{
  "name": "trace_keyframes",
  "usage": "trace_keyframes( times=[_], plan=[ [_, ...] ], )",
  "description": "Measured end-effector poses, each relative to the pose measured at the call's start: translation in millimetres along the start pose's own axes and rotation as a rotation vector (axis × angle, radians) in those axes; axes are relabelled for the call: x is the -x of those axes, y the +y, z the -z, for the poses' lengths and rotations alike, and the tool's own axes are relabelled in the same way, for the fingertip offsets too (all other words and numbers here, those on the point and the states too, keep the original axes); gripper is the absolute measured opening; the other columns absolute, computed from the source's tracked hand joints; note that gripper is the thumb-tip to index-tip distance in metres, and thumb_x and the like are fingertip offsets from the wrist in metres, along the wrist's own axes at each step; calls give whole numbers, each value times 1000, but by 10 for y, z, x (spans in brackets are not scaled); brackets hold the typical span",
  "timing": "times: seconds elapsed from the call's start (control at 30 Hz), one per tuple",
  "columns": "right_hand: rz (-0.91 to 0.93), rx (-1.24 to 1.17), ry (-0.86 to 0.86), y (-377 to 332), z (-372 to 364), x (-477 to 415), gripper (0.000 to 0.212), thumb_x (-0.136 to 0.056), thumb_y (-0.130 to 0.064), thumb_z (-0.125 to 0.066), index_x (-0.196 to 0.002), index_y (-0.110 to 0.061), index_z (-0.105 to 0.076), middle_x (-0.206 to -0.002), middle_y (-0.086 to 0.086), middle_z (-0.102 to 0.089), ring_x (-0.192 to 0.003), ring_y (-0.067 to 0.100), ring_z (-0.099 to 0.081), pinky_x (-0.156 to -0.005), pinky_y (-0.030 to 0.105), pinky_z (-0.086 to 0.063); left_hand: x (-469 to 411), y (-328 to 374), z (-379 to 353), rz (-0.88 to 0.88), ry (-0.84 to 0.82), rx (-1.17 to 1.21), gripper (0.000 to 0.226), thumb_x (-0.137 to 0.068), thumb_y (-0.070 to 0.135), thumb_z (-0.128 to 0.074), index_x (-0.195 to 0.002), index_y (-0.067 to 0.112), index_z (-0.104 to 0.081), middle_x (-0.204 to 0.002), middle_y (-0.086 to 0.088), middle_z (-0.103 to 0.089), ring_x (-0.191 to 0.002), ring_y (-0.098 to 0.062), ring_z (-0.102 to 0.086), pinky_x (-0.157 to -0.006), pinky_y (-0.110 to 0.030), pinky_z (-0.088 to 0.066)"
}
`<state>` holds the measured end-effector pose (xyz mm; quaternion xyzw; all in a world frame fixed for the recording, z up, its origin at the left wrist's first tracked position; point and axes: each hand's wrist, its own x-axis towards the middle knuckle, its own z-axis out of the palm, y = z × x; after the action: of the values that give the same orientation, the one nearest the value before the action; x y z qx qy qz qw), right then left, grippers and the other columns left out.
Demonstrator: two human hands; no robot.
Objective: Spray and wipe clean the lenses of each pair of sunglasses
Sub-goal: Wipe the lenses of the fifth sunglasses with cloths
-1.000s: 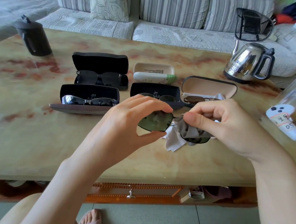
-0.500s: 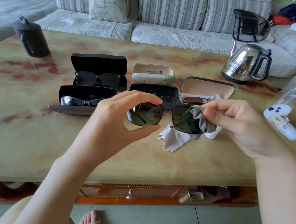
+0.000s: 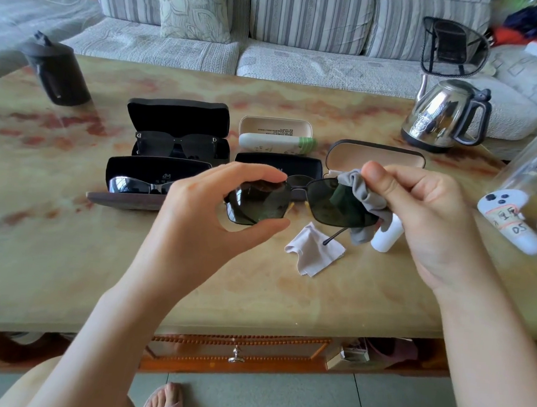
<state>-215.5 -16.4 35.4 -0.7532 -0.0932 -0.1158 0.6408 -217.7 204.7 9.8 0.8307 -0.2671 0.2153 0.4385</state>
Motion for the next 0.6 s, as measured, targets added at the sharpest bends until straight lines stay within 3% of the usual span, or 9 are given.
trace_keyframes(
  times=[0.17, 0.27, 0.33, 0.4, 0.47, 0.6],
  plan=[
    [-18, 57, -165, -63, 15, 15, 21, -81, -26, -58, -69, -10, -66, -54, -8, -62, -51, 0, -56, -55, 6, -42, 22, 3, -2, -81, -13, -129, 43, -75, 32, -76, -115, 20, -65, -107, 21, -59, -101, 1, -58, -90, -8, -44],
    [-26, 104, -280, -123, -5, 31, 14, -73, -24, -64, -76, -11, -68, -61, -6, -69, -56, -3, -61, -52, 5, -43, 24, 12, -25, -138, -23, -179, 41, -74, 23, -77, -113, 16, -67, -108, 15, -61, -101, -3, -58, -90, -16, -47],
    [-45, 176, -311, -107, -41, 28, 21, -69, -31, -69, -77, -12, -71, -68, -3, -73, -61, 2, -66, -58, 11, -49, 31, 25, -62, -163, -46, -196, 39, -74, 22, -76, -111, 14, -68, -107, 13, -62, -100, -5, -59, -87, -22, -49],
    [-55, 265, -314, -78, -83, 26, 28, -67, -41, -71, -77, -16, -72, -73, 0, -75, -68, 10, -71, -71, 27, -59, 34, 23, -92, -175, -61, -213, 38, -75, 22, -75, -111, 13, -68, -106, 10, -65, -98, -6, -58, -84, -25, -49],
    [-25, 317, -298, -68, -119, 25, 27, -68, -46, -71, -76, -20, -72, -72, -2, -74, -71, 13, -72, -75, 36, -59, 32, 17, -99, -172, -57, -219, 37, -76, 22, -75, -111, 13, -68, -106, 7, -67, -98, -6, -58, -84, -24, -49],
    [52, 322, -231, -90, -160, 14, 25, -71, -46, -68, -75, -22, -73, -71, -5, -74, -67, 7, -69, -67, 19, -51, 13, 14, -76, -166, -11, -218, 37, -77, 23, -75, -111, 12, -68, -106, 11, -62, -99, -6, -58, -85, -19, -48]
  ],
)
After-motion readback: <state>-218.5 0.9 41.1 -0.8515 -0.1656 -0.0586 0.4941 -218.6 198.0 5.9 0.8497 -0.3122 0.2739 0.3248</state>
